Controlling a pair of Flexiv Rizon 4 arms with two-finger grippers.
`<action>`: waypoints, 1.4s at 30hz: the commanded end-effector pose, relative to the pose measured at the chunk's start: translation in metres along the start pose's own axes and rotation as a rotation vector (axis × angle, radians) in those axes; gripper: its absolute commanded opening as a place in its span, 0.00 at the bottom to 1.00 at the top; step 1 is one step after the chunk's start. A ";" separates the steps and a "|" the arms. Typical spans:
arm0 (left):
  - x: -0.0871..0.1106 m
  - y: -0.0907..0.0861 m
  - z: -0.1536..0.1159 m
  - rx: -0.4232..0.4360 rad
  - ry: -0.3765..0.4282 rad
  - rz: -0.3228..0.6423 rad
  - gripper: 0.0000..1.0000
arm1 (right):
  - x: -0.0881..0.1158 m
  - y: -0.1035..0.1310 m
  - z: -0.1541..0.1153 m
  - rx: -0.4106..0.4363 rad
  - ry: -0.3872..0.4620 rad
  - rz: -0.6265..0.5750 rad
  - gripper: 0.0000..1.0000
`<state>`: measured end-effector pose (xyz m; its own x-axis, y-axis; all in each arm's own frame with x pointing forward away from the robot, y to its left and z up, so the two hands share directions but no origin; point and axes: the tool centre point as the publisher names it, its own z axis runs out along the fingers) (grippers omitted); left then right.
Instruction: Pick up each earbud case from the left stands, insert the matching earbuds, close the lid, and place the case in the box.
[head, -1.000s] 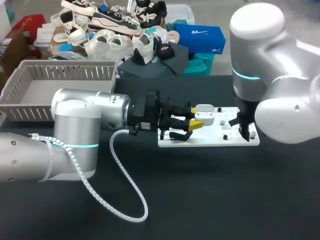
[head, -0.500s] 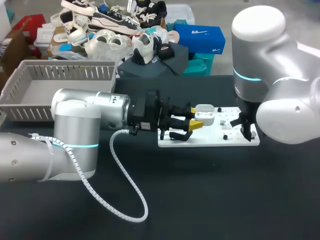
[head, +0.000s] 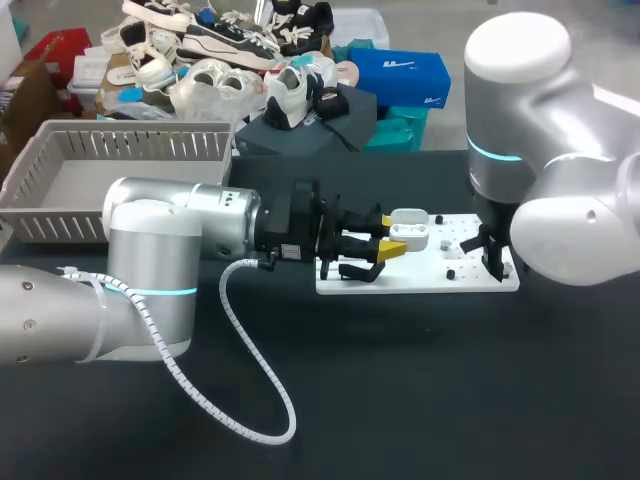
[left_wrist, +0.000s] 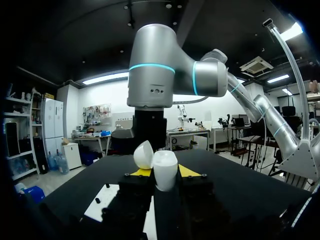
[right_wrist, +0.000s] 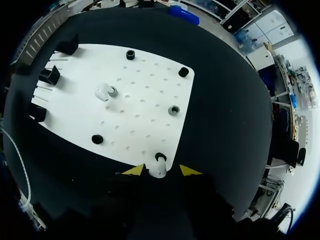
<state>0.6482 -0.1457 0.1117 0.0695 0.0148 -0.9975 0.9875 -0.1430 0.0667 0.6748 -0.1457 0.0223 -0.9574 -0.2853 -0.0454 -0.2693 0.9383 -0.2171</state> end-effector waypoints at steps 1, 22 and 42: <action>0.001 0.001 0.000 0.002 -0.002 0.001 0.00 | -0.002 0.000 0.001 -0.001 0.006 -0.002 0.33; 0.001 0.001 0.000 0.002 -0.002 0.001 0.00 | -0.003 0.003 0.001 -0.011 0.013 -0.003 0.00; 0.001 0.001 0.000 0.002 -0.002 0.001 0.00 | 0.018 0.013 -0.105 0.060 -0.069 0.021 0.00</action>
<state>0.6482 -0.1457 0.1117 0.0696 0.0148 -0.9975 0.9875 -0.1431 0.0667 0.6622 -0.1209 0.0939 -0.9570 -0.2775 -0.0844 -0.2472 0.9326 -0.2628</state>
